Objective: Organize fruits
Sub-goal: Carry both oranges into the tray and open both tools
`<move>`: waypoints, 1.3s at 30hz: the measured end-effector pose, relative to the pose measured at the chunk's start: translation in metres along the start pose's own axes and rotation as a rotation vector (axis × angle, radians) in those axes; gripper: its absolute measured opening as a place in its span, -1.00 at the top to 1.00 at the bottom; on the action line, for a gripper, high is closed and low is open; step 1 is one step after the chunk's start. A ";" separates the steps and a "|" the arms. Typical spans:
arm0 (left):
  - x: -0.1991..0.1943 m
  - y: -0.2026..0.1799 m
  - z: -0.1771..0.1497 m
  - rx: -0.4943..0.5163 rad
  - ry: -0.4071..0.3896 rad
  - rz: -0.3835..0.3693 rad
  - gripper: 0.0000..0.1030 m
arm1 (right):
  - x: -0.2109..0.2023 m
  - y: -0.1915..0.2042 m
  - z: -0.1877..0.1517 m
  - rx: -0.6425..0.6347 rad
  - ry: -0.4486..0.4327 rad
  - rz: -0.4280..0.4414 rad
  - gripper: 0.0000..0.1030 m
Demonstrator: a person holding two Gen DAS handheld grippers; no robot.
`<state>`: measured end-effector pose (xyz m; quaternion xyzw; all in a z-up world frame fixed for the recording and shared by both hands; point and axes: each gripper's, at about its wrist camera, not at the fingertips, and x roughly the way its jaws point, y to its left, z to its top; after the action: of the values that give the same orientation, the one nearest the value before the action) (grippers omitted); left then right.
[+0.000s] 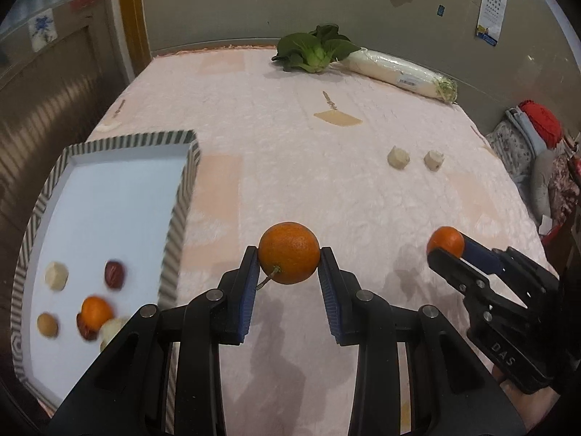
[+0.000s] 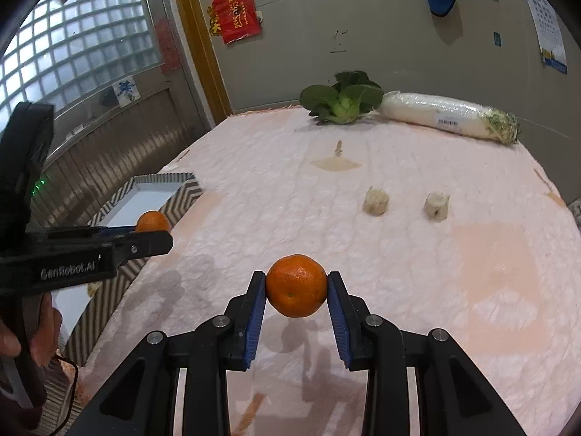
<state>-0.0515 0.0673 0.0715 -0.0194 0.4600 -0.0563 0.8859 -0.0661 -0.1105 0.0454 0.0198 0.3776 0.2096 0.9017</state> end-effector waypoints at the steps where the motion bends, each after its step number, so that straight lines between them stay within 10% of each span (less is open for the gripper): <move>1: -0.001 0.002 -0.003 -0.003 -0.003 -0.001 0.37 | -0.001 0.004 -0.002 -0.004 0.003 0.001 0.37; 39: -0.046 0.104 -0.044 -0.136 -0.111 0.110 0.37 | 0.030 0.132 0.000 -0.197 0.054 0.126 0.36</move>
<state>-0.1050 0.1767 0.0751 -0.0572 0.4134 0.0250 0.9084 -0.0949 0.0222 0.0510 -0.0507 0.3773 0.3023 0.8739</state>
